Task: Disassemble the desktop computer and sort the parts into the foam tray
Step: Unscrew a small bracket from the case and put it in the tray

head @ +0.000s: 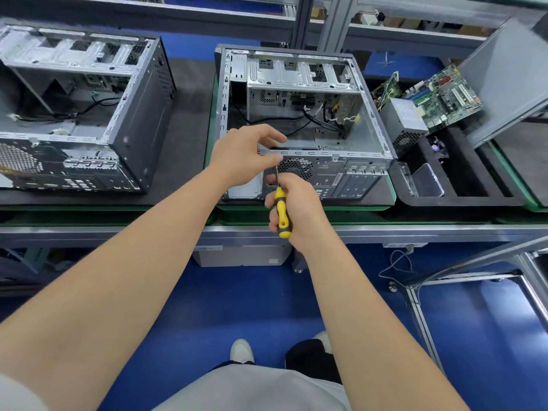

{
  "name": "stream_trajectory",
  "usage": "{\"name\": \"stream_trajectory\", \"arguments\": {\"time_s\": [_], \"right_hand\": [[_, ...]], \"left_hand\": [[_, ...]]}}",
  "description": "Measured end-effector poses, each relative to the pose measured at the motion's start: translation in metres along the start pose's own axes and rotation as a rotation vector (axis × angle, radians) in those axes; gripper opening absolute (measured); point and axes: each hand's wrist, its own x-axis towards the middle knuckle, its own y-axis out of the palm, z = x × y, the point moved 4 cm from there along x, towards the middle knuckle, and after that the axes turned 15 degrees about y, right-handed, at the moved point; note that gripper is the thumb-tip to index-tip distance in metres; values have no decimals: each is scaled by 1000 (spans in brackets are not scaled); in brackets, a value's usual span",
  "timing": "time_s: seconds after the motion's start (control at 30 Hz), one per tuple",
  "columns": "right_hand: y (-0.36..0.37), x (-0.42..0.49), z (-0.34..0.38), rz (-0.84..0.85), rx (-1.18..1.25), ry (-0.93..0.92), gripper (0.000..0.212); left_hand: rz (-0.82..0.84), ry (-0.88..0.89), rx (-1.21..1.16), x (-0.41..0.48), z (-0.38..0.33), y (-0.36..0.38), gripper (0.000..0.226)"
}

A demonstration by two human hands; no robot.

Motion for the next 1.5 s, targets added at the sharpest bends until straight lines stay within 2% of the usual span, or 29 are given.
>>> {"name": "stream_trajectory", "arguments": {"time_s": [0.13,0.2,0.27,0.33,0.43,0.57,0.67,0.77,0.83,0.9,1.0,1.07,1.17,1.33,1.4,1.5], "right_hand": [[8,-2,-14,470,446,184,22],[15,-5,-20,652,611,235,25],[20,-6,-23,716,705,241,29],[21,-4,-21,705,750,236,30],[22,-2,-18,564,674,208,27],[18,0,-14,160,298,38,29],[12,-5,-6,-235,-188,-191,28],[11,-9,3,-617,-755,-426,18],[14,-8,2,-737,-957,-469,18],[15,-6,1,-743,-992,-472,24],[10,-6,5,-608,-834,-428,26],[5,-4,5,-366,-563,-289,29],[3,-1,0,78,-25,-37,30],[15,-4,-15,584,549,202,23],[20,-4,-16,697,714,233,27],[23,-2,-15,644,731,190,27]], "left_hand": [[10,-14,-31,-1,-3,-1,27],[28,-12,-42,-1,-4,-1,25],[52,-30,-44,-2,-2,-2,34],[87,-54,-74,-2,0,-2,50],[112,-51,-85,-1,1,-3,59],[108,-34,-64,-1,1,-4,62],[113,-20,-51,-1,1,-3,58],[92,-4,-51,0,2,-1,43],[62,14,-30,0,3,0,30],[36,24,-4,1,3,1,27],[16,10,-6,2,4,2,28],[16,-4,-18,2,3,1,29],[15,-9,-21,2,2,-1,28],[38,-29,-26,1,1,-1,24],[47,-36,-50,1,2,-2,23],[75,-37,-128,1,3,-3,35]]}}
